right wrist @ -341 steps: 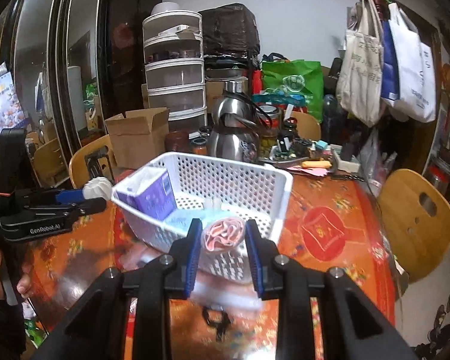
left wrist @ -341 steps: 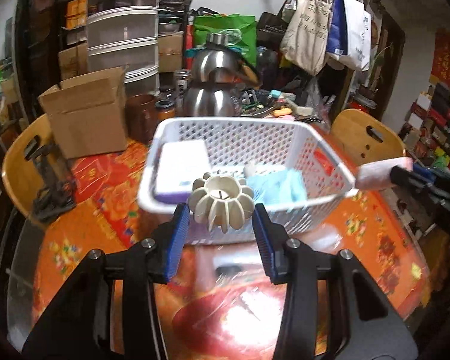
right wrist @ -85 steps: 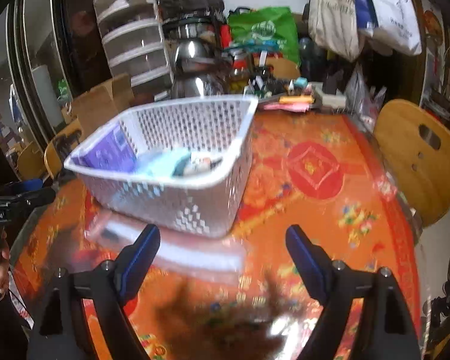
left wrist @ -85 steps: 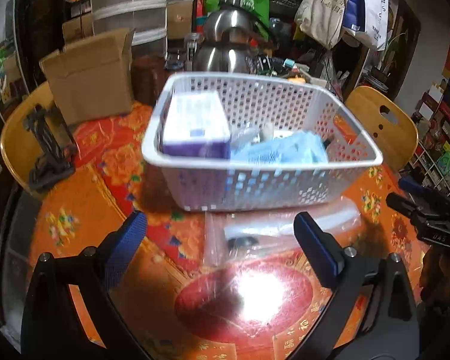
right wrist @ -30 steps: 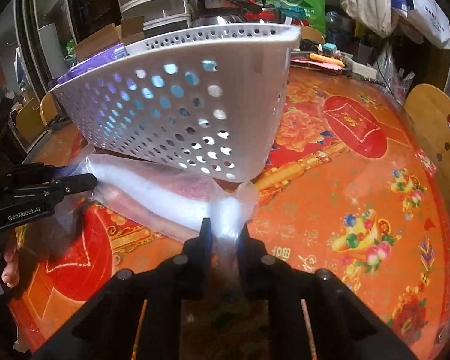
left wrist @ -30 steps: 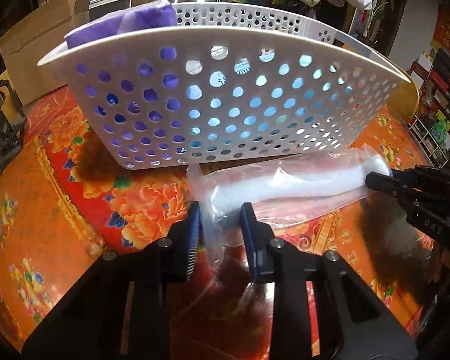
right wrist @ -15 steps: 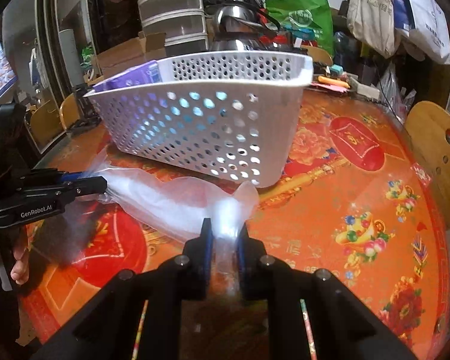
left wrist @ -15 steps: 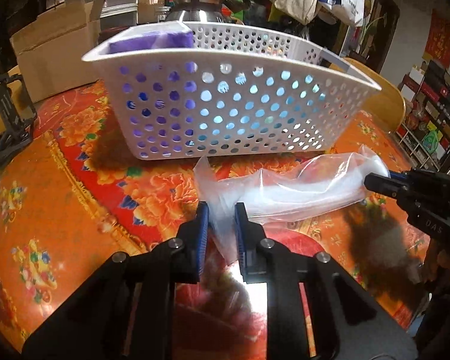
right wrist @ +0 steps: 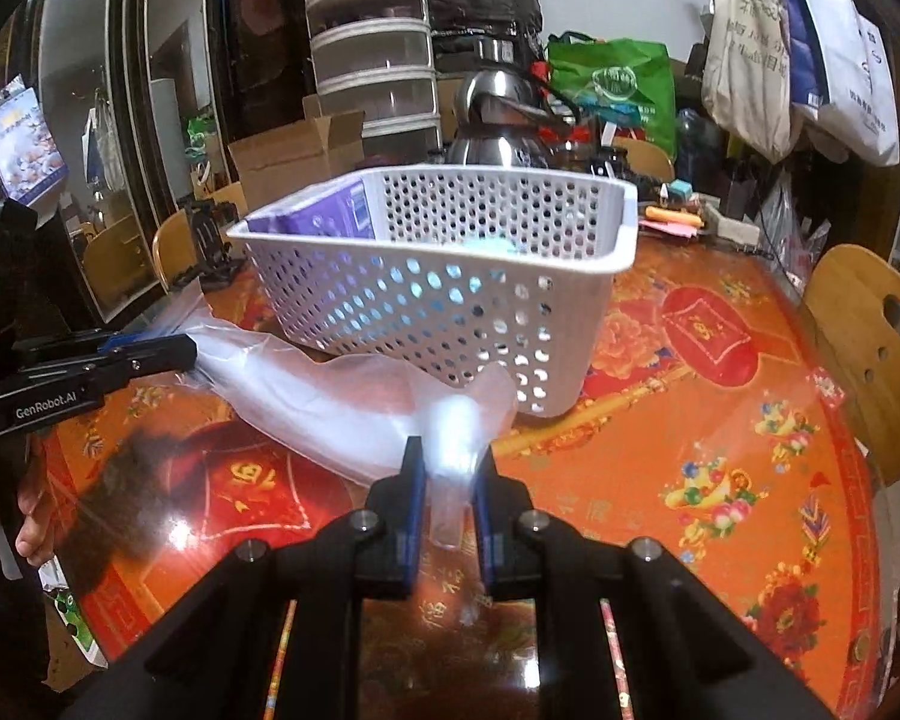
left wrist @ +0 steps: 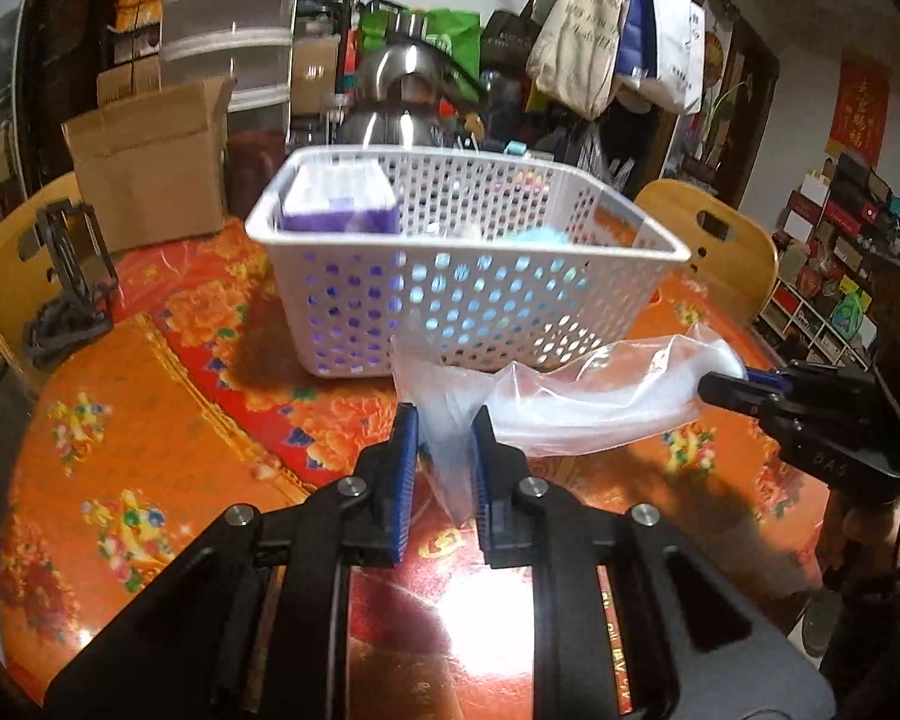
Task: Organize soft objects
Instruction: 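Grasp the long clear plastic bag with the left tool and lift it, then lower the clear plastic bag into the basket and open the left tool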
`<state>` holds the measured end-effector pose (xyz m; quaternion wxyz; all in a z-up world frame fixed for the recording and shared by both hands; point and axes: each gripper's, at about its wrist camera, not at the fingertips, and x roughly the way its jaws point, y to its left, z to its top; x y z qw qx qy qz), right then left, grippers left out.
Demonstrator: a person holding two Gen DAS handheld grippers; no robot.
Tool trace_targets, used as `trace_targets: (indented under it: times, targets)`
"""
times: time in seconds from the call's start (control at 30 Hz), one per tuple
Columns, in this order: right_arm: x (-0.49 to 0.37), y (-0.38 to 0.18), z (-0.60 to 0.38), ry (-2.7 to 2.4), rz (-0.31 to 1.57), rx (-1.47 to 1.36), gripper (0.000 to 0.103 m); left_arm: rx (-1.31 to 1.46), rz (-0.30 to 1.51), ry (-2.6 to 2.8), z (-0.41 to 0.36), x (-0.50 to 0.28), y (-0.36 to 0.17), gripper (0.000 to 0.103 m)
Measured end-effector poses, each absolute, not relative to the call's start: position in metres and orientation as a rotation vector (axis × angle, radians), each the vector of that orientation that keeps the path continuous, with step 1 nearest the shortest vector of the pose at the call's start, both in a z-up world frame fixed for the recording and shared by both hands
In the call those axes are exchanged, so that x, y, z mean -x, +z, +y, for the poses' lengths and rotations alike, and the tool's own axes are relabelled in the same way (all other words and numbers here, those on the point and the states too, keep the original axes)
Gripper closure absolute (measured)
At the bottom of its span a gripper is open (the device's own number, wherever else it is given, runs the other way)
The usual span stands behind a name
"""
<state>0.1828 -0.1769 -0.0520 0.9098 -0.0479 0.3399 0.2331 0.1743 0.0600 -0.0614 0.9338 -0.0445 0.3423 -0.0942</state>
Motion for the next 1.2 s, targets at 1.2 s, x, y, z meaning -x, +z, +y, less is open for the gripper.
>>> trace_targets:
  times: [1.2]
  targets:
    - [-0.279, 0.077, -0.170, 0.397, 0.585, 0.072, 0.091, 0.037, 0.574, -0.157, 0.058, -0.271, 0.104, 0.088]
